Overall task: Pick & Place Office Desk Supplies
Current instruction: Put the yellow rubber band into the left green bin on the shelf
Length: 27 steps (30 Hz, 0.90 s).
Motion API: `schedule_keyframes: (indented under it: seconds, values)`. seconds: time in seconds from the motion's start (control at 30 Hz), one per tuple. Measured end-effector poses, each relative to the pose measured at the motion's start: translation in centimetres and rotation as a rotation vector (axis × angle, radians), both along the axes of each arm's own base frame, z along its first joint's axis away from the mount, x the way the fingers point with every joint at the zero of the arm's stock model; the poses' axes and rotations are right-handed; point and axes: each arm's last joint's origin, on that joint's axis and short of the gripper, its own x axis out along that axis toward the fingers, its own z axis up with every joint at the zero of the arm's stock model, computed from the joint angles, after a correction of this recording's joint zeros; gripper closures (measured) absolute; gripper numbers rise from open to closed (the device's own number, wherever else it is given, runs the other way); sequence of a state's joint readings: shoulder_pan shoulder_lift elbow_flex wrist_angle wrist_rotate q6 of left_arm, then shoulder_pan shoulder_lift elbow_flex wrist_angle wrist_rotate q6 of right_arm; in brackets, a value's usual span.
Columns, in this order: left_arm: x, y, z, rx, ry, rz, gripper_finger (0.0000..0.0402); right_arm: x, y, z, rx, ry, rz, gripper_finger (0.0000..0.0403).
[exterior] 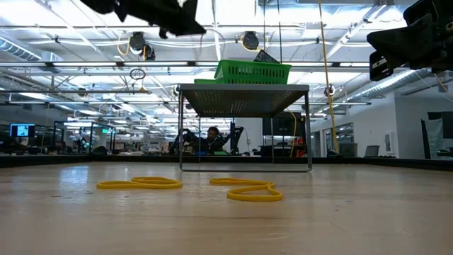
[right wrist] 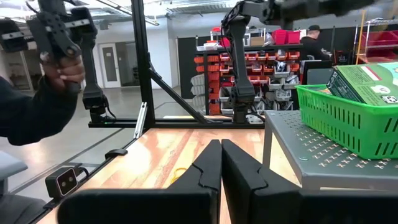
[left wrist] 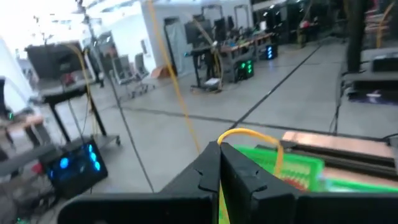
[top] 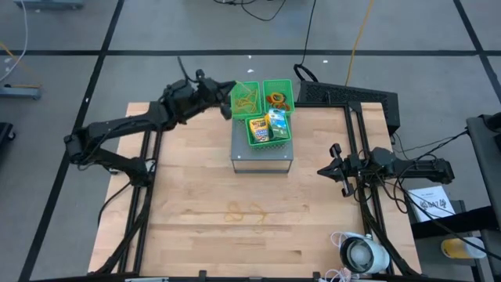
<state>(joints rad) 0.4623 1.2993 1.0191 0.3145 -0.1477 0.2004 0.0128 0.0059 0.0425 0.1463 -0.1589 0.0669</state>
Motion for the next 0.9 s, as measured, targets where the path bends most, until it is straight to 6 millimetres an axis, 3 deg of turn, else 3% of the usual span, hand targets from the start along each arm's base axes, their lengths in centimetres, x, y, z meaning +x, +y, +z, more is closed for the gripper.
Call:
schedule_keyframes:
  seconds: [0.3,0.9]
  values:
    - [1.2,2.4,-2.3,-0.046,0.024,0.007,0.0398,0.0,0.0,0.0,0.000,0.000,0.000,0.0403]
    - [1.7,3.3,-3.4,-0.117,0.012,0.047,0.0396,0.0,0.0,0.0,0.000,0.000,0.000,0.0403]
